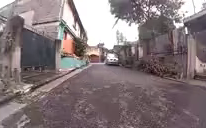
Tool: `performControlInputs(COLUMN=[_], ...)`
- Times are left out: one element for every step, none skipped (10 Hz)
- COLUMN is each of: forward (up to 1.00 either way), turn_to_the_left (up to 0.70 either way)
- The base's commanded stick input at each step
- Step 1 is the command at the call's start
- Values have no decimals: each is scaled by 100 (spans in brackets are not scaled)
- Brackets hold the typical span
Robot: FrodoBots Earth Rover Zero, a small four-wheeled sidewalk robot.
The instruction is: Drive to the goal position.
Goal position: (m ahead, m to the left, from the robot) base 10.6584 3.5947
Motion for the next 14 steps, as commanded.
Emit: performControlInputs(forward=[100,100,100,100,100,100,100,100,100,100,100,100,100,100], turn_to_the_left=[0,0,0,0,0,0,0,0,0,0,0,0,0,0])
